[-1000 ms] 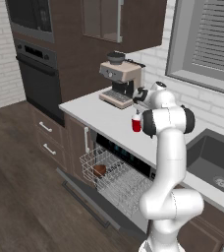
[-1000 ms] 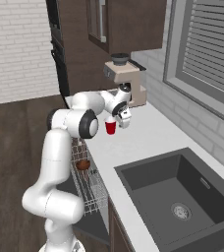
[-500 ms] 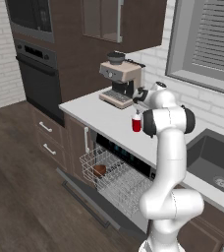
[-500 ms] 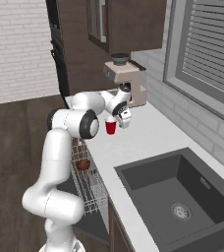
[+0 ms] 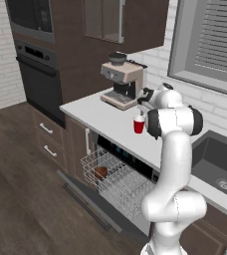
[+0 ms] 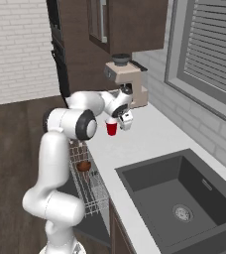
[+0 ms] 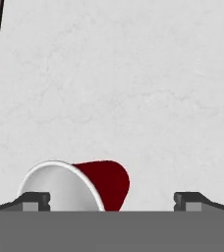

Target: Pick up the cup and bowl from the counter, place them in the dishwasher, and close the dishwasher door.

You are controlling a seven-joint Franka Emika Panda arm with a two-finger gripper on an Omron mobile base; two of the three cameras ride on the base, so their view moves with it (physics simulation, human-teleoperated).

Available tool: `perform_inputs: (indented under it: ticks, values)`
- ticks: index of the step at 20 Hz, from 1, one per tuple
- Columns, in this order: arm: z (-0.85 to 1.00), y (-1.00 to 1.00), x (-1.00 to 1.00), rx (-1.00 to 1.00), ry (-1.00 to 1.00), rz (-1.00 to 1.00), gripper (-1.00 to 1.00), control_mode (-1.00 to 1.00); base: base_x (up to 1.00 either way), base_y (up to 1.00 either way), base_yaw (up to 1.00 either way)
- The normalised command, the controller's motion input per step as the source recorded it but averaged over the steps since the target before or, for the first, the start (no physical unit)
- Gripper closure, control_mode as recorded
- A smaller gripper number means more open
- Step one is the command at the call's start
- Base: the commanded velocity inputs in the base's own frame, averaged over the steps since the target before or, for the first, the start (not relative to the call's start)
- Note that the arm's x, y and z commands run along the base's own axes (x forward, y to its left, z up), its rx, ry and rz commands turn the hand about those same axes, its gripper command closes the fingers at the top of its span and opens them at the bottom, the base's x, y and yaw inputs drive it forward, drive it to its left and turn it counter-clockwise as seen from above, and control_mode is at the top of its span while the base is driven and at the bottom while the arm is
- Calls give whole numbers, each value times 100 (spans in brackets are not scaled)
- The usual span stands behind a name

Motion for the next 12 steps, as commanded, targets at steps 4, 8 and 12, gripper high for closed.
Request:
perform_inputs:
  ticks: [4,8,12]
  values:
    - [0,0,-38,0,-6,0,-100,-100,0,0,0]
    - [-4,16,-4,-2,-5,0,-100,-100,0,0,0]
    - [-11,16,4,-2,0,0,-100,-100,0,0,0]
